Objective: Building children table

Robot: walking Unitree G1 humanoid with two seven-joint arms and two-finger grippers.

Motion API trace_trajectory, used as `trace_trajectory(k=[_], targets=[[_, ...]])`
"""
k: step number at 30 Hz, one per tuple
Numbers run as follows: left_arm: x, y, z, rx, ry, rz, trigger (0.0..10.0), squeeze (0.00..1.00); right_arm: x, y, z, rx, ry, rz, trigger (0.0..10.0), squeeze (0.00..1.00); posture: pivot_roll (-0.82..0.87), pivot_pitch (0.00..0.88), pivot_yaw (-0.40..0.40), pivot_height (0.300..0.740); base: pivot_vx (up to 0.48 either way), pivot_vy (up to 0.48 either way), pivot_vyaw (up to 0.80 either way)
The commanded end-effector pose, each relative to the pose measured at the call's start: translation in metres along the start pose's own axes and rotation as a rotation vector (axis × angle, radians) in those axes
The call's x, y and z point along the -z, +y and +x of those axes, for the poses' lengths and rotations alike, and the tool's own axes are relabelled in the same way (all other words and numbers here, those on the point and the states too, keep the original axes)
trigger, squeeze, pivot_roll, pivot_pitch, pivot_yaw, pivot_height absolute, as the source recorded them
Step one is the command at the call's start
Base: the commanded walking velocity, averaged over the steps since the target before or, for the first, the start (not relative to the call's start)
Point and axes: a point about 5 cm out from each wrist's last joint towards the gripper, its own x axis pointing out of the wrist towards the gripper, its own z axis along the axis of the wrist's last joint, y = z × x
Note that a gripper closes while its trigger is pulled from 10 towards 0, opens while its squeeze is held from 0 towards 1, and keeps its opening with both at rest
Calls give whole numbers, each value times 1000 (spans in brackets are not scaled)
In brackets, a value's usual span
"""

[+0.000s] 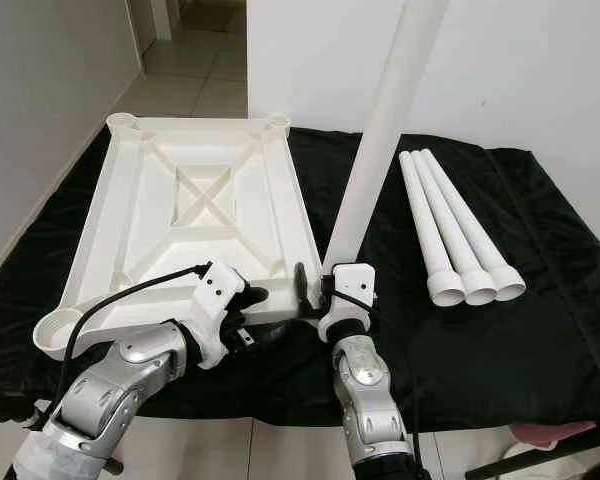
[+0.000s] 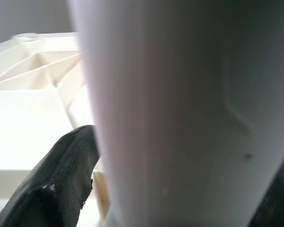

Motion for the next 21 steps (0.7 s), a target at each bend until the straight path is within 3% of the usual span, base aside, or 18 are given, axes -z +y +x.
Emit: trace_trajectory(k=[1, 12, 21], targets=[[1, 1, 2, -24, 9, -1, 10000, 0, -9, -2, 4, -70, -27, 13, 10000, 0, 26, 32, -55, 740, 0, 0, 0], [9, -11, 8, 32, 45, 33, 10000, 0, -27, -31, 2, -443, 4, -104, 10000, 0, 3, 49, -45, 740, 0, 0, 0], [5, -16, 13, 55, 37, 39, 10000, 0, -30, -51, 6, -603, 88, -199, 9569, 0, -1, 51, -36, 740, 0, 0, 0]])
